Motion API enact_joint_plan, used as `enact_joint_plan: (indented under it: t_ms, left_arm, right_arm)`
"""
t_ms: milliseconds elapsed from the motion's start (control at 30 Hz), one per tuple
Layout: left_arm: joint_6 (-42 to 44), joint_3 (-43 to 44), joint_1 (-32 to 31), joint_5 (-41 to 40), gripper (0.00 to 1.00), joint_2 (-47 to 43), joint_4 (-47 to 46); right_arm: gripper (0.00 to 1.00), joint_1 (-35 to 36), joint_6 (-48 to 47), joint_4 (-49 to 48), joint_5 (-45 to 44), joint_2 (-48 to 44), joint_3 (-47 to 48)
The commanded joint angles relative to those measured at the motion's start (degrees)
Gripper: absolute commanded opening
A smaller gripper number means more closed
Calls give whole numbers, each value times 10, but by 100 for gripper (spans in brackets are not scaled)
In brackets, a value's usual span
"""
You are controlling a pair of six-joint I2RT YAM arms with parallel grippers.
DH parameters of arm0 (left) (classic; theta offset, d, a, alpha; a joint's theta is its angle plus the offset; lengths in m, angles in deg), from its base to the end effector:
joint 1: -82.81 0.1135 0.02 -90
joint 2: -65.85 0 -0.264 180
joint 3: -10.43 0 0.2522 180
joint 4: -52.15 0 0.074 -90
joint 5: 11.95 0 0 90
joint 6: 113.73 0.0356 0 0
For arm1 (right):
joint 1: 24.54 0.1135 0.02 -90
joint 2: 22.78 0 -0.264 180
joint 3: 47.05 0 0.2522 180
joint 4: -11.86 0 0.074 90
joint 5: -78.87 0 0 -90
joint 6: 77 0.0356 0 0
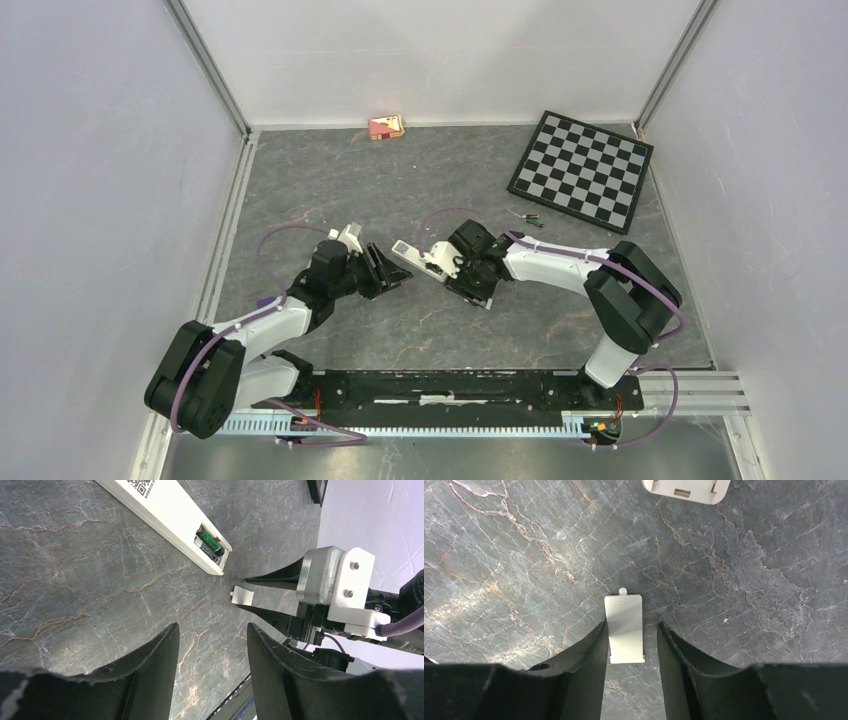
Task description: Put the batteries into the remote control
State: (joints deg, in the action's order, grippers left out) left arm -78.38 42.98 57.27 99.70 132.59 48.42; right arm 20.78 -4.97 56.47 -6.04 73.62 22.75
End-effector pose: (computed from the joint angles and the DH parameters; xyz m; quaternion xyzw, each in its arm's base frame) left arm 0.1898 -0.1053 0.1600 -0.1240 0.8487 -0.4388 0.2681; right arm 0.2159 0.2228 0.1593 -0.5233 0.8353 0.0811 0.1481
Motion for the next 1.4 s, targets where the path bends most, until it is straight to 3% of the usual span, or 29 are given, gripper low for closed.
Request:
enact_joint_plan:
  t_ms: [0,400,1300,1367]
  left_arm:
    - [-1,3,-2,9,58,-5,-18]
    - [8,1,-7,17,58,-2,-19]
    - [-53,0,-76,36,60,116,-149]
    - [-66,-2,-79,32,60,136,-166]
  right_arm:
    - [45,-2,-4,70,-9,27,6]
    - [29,-2,-10,32,11,37,-6]
    - [36,-7,1,-85,92,-79,-45]
    - [40,-7,6,-86,82,-75,-43]
